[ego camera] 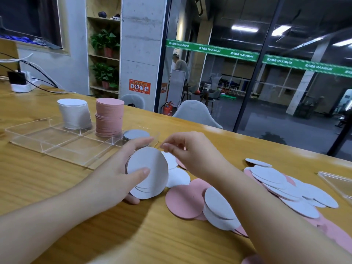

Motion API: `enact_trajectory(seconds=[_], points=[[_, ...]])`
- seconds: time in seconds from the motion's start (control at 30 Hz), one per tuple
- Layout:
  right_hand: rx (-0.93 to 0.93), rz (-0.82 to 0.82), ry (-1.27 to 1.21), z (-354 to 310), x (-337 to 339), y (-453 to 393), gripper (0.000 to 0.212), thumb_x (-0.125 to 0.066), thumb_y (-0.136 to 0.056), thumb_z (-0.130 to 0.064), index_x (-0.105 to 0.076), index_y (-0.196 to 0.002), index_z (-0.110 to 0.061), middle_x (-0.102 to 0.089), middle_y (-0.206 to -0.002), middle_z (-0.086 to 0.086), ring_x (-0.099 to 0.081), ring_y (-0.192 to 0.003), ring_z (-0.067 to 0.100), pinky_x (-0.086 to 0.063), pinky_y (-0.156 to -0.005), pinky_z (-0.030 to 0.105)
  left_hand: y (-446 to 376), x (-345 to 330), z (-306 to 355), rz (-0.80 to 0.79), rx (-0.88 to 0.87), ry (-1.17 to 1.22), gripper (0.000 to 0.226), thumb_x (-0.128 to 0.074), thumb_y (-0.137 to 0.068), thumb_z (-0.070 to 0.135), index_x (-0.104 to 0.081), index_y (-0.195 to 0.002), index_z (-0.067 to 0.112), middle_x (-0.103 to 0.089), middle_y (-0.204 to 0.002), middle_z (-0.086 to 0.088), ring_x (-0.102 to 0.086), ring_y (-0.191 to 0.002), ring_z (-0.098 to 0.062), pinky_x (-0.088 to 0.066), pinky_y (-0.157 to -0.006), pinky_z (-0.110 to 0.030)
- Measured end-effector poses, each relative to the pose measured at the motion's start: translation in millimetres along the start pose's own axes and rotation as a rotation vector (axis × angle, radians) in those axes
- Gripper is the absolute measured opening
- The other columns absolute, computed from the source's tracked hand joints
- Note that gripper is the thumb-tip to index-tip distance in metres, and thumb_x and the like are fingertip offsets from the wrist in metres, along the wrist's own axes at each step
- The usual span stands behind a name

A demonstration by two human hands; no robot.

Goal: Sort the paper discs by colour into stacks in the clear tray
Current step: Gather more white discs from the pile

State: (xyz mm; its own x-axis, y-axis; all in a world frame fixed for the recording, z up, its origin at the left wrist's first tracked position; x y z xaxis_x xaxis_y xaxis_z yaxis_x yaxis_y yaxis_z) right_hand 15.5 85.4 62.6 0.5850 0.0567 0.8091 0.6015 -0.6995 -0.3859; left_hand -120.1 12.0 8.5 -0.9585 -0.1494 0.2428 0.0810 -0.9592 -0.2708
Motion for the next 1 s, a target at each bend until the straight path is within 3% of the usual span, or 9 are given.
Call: enact_trajectory(seconds=[0.13, 0.33, 0.47, 0.7, 0.8, 0.87, 0.93, 0.97, 1.0], points=[[-0.132, 0.045, 0.066, 22, 5, 2, 0.021, -0.050, -0.096, -0.030, -0.067, -0.102, -0.020, -0.067, -0.095, -0.011, -0.054, -0.083, 0.005, -0.042, -0.068, 0.021, 0, 9, 7, -0.072, 0.021, -0.143, 0.058, -0.056, -0.091, 0.014, -0.048, -0.104, 0.070, -0.045, -0.114, 0.028, -0.065, -0.066, -0.017, -0.059, -0.060, -0.044], [-0.211, -0.075, 0.196, 51, -18, 7, 0.043, -0.051, -0.094, -0.033, -0.046, -0.134, -0.019, -0.052, -0.131, -0.005, -0.040, -0.121, 0.013, -0.036, -0.090, 0.025, 1, 16, 9, -0.122, 0.086, -0.238, 0.051, -0.054, -0.089, 0.012, -0.051, -0.097, 0.062, -0.048, -0.114, 0.013, -0.067, -0.060, -0.027, -0.058, -0.068, -0.047], [-0.160, -0.089, 0.205, 50, -32, 9, 0.047, -0.055, -0.090, -0.036, -0.046, -0.128, -0.012, -0.052, -0.123, -0.002, -0.036, -0.125, 0.018, -0.037, -0.099, 0.035, 1, 15, 8, -0.137, 0.117, -0.301, 0.048, -0.052, -0.088, 0.013, -0.046, -0.098, 0.060, -0.049, -0.116, 0.011, -0.069, -0.065, -0.023, -0.058, -0.070, -0.040], [-0.263, -0.301, 0.210, 57, -53, 7, 0.065, -0.049, -0.087, -0.055, -0.030, -0.143, -0.027, -0.035, -0.143, -0.001, -0.025, -0.137, 0.020, -0.029, -0.109, 0.044, 3, 14, 9, -0.142, 0.161, -0.354, 0.045, -0.050, -0.090, 0.016, -0.041, -0.094, 0.060, -0.048, -0.108, 0.009, -0.066, -0.054, -0.015, -0.058, -0.071, -0.038], [-0.237, -0.223, 0.217, 51, -53, 0, 0.031, -0.052, -0.085, -0.051, -0.053, -0.100, -0.024, -0.052, -0.098, -0.002, -0.047, -0.096, 0.021, -0.042, -0.082, 0.038, 3, 12, 9, -0.144, 0.163, -0.375, 0.040, -0.049, -0.091, 0.018, -0.040, -0.098, 0.057, -0.046, -0.105, 0.013, -0.065, -0.050, -0.011, -0.057, -0.071, -0.033], [-0.211, -0.158, 0.201, 46, -52, -4, 0.030, -0.055, -0.083, -0.048, -0.036, -0.069, -0.029, -0.038, -0.072, -0.009, -0.036, -0.078, 0.019, -0.035, -0.061, 0.030, 3, 11, 9, -0.140, 0.165, -0.383, 0.038, -0.048, -0.092, 0.019, -0.039, -0.100, 0.055, -0.046, -0.104, 0.014, -0.064, -0.049, -0.009, -0.054, -0.069, -0.027], [-0.219, -0.186, 0.183, 44, -53, -6, 0.025, -0.058, -0.081, -0.051, -0.037, -0.076, -0.037, -0.039, -0.080, -0.012, -0.035, -0.089, 0.020, -0.035, -0.067, 0.026, 4, 10, 9, -0.145, 0.168, -0.390, 0.038, -0.048, -0.093, 0.020, -0.037, -0.100, 0.056, -0.046, -0.104, 0.015, -0.064, -0.049, -0.008, -0.054, -0.070, -0.026], [-0.234, -0.215, 0.184, 46, -54, -5, 0.025, -0.060, -0.080, -0.052, -0.047, -0.093, -0.035, -0.046, -0.095, -0.008, -0.037, -0.100, 0.021, -0.040, -0.081, 0.030, 4, 10, 9, -0.150, 0.170, -0.394, 0.039, -0.047, -0.093, 0.020, -0.037, -0.100, 0.057, -0.045, -0.105, 0.015, -0.064, -0.050, -0.008, -0.054, -0.071, -0.028], [-0.281, -0.239, 0.178, 46, -53, -2, 0.048, -0.062, -0.078, -0.052, -0.049, -0.118, -0.029, -0.047, -0.114, -0.003, -0.036, -0.115, 0.021, -0.038, -0.096, 0.035, 5, 10, 9, -0.154, 0.174, -0.396, 0.039, -0.047, -0.093, 0.021, -0.037, -0.101, 0.057, -0.045, -0.105, 0.016, -0.064, -0.050, -0.008, -0.054, -0.072, -0.029]])
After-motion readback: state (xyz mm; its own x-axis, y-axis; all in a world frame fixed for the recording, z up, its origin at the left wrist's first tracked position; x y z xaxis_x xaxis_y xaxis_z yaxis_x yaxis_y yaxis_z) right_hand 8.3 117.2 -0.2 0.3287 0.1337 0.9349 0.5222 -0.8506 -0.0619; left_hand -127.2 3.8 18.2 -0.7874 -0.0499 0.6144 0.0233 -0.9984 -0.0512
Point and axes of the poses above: each hand's wrist, its own y-axis away from the middle knuckle, its own x-axis out of the back of the hand, z = x × y, the point moved 5 cm from there along -y, towards the middle knuckle
